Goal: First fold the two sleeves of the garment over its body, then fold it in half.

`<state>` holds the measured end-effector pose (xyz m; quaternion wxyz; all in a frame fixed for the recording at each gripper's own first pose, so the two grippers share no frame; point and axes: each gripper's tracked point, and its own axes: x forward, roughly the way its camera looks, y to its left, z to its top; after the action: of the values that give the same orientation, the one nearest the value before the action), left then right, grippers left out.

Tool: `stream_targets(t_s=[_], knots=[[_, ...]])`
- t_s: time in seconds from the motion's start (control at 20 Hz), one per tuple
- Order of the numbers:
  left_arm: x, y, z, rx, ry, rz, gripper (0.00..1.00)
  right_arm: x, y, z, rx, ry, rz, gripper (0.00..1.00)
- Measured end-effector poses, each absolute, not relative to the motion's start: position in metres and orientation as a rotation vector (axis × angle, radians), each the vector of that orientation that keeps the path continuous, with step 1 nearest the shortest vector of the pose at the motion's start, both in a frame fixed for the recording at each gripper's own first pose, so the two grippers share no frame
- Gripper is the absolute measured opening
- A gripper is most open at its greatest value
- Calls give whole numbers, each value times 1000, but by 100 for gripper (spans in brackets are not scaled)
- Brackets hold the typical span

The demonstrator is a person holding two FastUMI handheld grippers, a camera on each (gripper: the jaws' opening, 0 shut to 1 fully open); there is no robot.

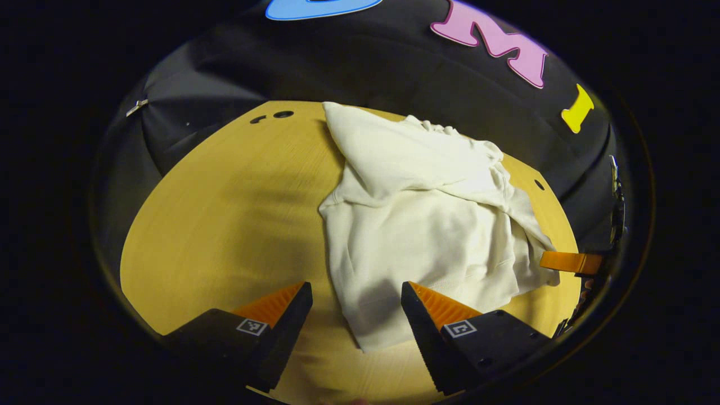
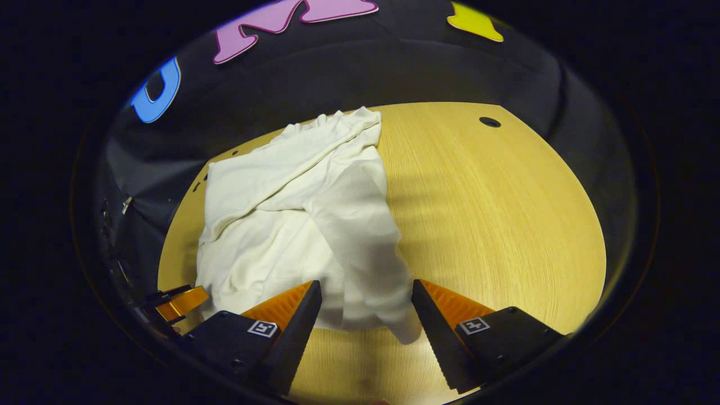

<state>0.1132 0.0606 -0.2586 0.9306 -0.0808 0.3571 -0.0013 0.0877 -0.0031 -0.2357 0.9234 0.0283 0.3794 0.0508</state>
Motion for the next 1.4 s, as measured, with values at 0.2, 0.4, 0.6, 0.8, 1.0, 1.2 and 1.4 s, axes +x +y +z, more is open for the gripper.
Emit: stream_targets(t_s=[0.2, 0.4, 0.6, 0.8, 1.0, 1.2, 1.4], knots=[[115, 50, -265, -118, 737, -6, 98, 91, -5, -253, 14, 808, 92, 99], [116, 34, -272, -2, 747, -13, 96, 93, -6, -256, -7, 806, 72, 99], [116, 27, -273, -16, 735, -19, 80, 93, -7, -260, -62, 798, 34, 90], [121, 10, -273, 12, 715, -59, 19, 94, 4, -262, -26, 820, 52, 28], [120, 3, -269, -93, 751, -104, 7, 92, 4, -256, 111, 831, 78, 11], [124, 11, -236, -208, 712, -111, 6, 92, 13, -236, 144, 811, 142, 11], [141, 10, -179, -250, 633, -136, 6, 117, 31, -196, 148, 752, 211, 11]])
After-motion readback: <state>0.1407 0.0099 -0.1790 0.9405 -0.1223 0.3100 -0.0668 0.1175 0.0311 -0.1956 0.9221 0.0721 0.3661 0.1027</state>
